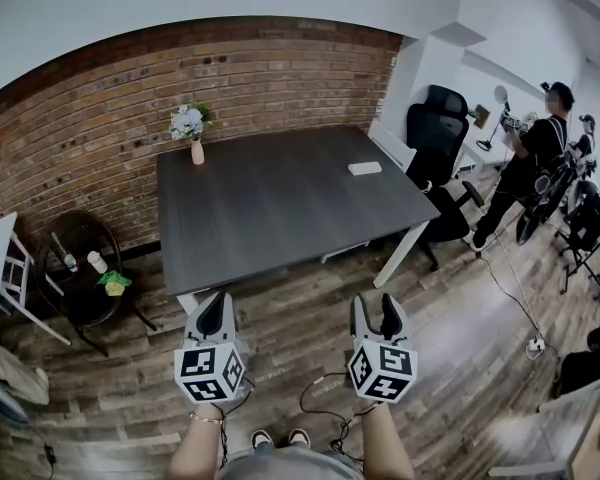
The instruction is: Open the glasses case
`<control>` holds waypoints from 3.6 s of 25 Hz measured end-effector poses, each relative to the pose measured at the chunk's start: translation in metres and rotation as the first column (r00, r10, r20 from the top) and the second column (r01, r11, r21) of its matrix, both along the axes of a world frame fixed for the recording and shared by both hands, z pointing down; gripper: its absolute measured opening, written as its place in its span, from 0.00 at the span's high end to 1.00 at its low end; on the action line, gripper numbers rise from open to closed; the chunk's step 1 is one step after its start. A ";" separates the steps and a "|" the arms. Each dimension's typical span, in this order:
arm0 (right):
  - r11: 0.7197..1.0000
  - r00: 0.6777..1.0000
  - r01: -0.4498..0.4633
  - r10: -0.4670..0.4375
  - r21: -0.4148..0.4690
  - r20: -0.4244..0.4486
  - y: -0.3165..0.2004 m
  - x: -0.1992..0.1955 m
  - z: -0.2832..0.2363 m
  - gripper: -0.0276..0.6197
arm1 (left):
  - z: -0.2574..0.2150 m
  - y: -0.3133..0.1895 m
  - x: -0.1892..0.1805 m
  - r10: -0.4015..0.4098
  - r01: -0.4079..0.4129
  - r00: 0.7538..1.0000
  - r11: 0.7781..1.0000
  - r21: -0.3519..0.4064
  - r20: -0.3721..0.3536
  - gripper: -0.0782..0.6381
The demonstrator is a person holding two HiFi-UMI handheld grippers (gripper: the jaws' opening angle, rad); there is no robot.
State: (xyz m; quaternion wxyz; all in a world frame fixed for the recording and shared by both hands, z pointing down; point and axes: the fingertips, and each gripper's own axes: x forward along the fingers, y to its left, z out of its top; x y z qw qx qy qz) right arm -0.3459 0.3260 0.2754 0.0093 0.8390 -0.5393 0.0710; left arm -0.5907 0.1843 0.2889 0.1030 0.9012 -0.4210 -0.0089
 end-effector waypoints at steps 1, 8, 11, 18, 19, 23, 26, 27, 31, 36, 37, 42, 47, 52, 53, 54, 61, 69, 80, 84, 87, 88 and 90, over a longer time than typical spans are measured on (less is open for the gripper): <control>1.000 1.000 -0.007 0.007 -0.002 -0.001 -0.001 -0.001 0.001 0.60 | 0.000 -0.002 0.000 0.006 -0.006 1.000 1.000 0.001 -0.001 0.88; 0.997 0.997 -0.072 0.072 -0.012 0.006 0.008 0.016 0.003 0.60 | 0.004 -0.012 0.022 0.063 -0.063 0.998 0.998 -0.005 -0.008 0.88; 0.994 0.994 -0.107 0.108 -0.013 0.013 0.012 0.035 0.005 0.60 | 0.008 -0.016 0.047 0.103 -0.103 0.995 0.995 -0.012 -0.002 0.88; 0.986 0.986 -0.164 0.163 0.008 0.024 0.010 0.110 0.009 0.61 | 0.013 -0.033 0.125 0.149 -0.149 0.989 0.989 -0.006 0.004 0.88; 0.986 0.986 -0.165 0.164 0.009 0.025 0.007 0.123 0.010 0.62 | 0.013 -0.038 0.138 0.150 -0.150 0.989 0.989 -0.003 0.003 0.88; 0.988 0.987 -0.157 0.156 -0.001 0.041 -0.007 0.177 0.017 0.62 | 0.013 -0.054 0.196 0.152 -0.152 0.988 0.988 0.003 0.006 0.88; 0.990 0.988 -0.140 0.141 -0.016 0.057 -0.021 0.221 0.022 0.63 | 0.012 -0.065 0.243 0.150 -0.150 0.989 0.989 -0.006 0.014 0.88; 0.991 0.989 -0.135 0.136 -0.019 0.061 -0.024 0.236 0.023 0.63 | 0.013 -0.067 0.259 0.149 -0.148 0.989 0.989 -0.009 0.017 0.88; 0.993 0.991 -0.114 0.115 -0.023 0.067 -0.036 0.297 0.023 0.64 | 0.012 -0.077 0.322 0.141 -0.141 0.990 0.990 -0.018 0.020 0.88; 0.995 0.992 -0.097 0.098 -0.019 0.076 -0.050 0.360 0.025 0.64 | 0.008 -0.084 0.389 0.146 -0.147 0.988 0.989 0.003 0.045 0.88; 0.995 0.992 -0.096 0.097 -0.015 0.083 -0.054 0.371 0.025 0.64 | 0.007 -0.085 0.400 0.148 -0.149 0.988 0.989 0.005 0.050 0.88; 0.997 0.991 -0.075 0.076 -0.006 0.112 -0.072 0.410 0.032 0.64 | 0.011 -0.097 0.437 0.144 -0.145 0.986 0.989 0.002 0.083 0.88; 0.998 0.989 -0.067 0.067 -0.002 0.132 -0.102 0.440 0.043 0.64 | 0.025 -0.130 0.461 0.132 -0.132 0.985 0.991 -0.014 0.113 0.88; 0.997 0.988 -0.080 0.079 -0.003 0.136 -0.134 0.490 0.057 0.64 | 0.043 -0.178 0.501 0.115 -0.112 0.988 0.993 -0.033 0.103 0.88; 0.997 0.989 -0.075 0.075 -0.008 0.131 -0.142 0.502 0.057 0.65 | 0.044 -0.189 0.514 0.111 -0.108 0.989 0.994 -0.035 0.094 0.88; 0.998 0.990 -0.064 0.065 -0.015 0.125 -0.152 0.512 0.058 0.65 | 0.045 -0.200 0.526 0.106 -0.103 0.990 0.994 -0.036 0.090 0.88; 0.998 0.996 0.030 -0.024 -0.063 0.088 -0.241 0.584 0.052 0.65 | 0.060 -0.285 0.607 0.063 -0.055 0.992 0.995 -0.083 0.105 0.88; 0.995 0.994 0.068 -0.062 -0.074 0.088 -0.329 0.647 0.047 0.65 | 0.055 -0.361 0.659 0.022 -0.015 0.996 0.996 -0.089 0.081 0.88; 0.974 0.983 0.170 -0.156 -0.151 0.101 -0.405 0.668 0.064 0.65 | 0.066 -0.408 0.588 -0.238 0.242 0.970 0.962 -0.127 0.049 0.88; 0.961 0.970 0.231 -0.215 -0.152 0.116 -0.436 0.665 0.070 0.65 | 0.072 -0.409 0.548 -0.353 0.360 0.933 0.923 -0.138 0.073 0.88; 0.950 0.957 0.276 -0.259 -0.145 0.128 -0.458 0.658 0.070 0.65 | 0.071 -0.408 0.534 -0.395 0.404 0.914 0.904 -0.140 0.088 0.88; 0.946 0.953 0.290 -0.272 -0.146 0.132 -0.464 0.656 0.071 0.65 | 0.070 -0.408 0.533 -0.402 0.412 0.911 0.901 -0.139 0.093 0.88; 0.937 0.945 0.314 -0.294 -0.151 0.143 -0.475 0.653 0.075 0.65 | 0.070 -0.408 0.534 -0.411 0.421 0.906 0.896 -0.140 0.098 0.88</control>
